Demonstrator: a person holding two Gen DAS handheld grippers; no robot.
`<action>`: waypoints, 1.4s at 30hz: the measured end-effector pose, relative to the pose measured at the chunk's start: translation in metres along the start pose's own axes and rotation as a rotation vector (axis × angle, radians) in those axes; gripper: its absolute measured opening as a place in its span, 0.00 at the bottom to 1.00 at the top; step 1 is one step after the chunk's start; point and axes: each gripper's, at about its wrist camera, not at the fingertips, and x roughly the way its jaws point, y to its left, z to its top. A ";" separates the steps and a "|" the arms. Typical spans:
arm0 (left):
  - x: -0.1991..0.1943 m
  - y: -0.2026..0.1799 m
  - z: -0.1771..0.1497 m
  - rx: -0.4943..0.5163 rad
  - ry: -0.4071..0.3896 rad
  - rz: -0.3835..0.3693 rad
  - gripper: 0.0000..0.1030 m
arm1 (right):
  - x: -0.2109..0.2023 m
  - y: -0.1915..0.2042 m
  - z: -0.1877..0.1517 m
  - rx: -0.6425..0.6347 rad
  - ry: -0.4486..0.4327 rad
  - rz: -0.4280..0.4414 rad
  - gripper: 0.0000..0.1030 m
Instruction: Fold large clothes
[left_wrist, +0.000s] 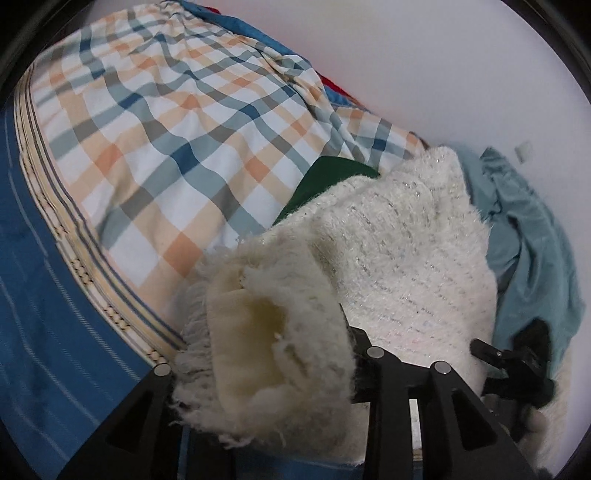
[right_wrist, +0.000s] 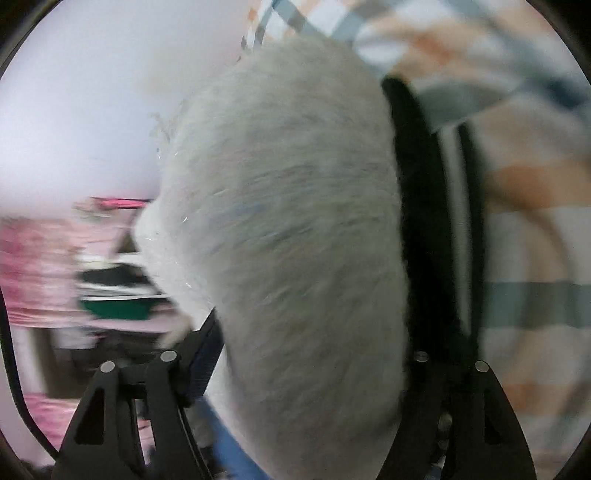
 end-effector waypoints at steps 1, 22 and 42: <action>-0.002 -0.006 -0.001 0.032 -0.001 0.042 0.35 | -0.008 0.017 -0.008 -0.047 -0.039 -0.150 0.85; -0.145 -0.109 -0.049 0.438 -0.098 0.445 0.99 | -0.085 0.171 -0.190 -0.173 -0.254 -0.881 0.92; -0.446 -0.199 -0.139 0.490 -0.224 0.337 0.99 | -0.346 0.410 -0.442 -0.271 -0.543 -0.877 0.92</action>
